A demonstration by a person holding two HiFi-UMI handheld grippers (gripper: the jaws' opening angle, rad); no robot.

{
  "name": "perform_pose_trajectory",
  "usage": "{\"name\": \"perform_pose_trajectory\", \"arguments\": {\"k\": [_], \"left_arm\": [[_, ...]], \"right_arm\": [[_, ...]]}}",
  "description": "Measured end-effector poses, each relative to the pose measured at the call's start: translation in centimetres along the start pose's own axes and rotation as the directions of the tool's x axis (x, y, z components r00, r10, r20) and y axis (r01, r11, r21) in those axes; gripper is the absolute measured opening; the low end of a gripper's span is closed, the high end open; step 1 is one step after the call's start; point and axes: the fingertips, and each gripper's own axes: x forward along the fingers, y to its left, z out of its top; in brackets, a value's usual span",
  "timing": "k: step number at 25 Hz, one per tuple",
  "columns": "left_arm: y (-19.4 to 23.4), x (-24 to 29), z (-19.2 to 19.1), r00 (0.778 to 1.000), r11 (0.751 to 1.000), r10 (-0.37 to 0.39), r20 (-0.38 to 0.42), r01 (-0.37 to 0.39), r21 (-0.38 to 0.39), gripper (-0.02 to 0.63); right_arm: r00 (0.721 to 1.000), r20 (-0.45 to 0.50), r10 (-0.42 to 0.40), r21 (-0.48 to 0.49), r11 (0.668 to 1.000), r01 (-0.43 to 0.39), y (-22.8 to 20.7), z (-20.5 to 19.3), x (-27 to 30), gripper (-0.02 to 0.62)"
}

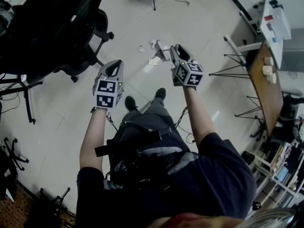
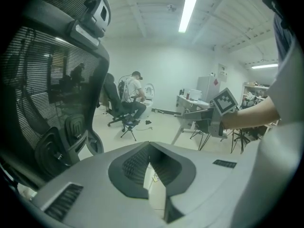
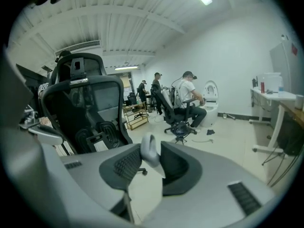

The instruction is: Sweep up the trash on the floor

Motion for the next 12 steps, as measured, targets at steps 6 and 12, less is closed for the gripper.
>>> {"name": "perform_pose_trajectory", "arguments": {"k": [6,12], "left_arm": [[-0.6,0.5,-0.1,0.999,0.999,-0.007,-0.04,0.009,0.037,0.003],[-1.5,1.7,-0.9,0.993,0.997,0.02,-0.115,-0.011,0.082,0.003]], "right_arm": [[0.995,0.078,-0.065,-0.124,0.989,0.075,-4.9,3.8,-0.2,0.119],[0.973,0.188,-0.135,-0.104,0.982,0.157,-12.9,8.6,0.0,0.11]]}}
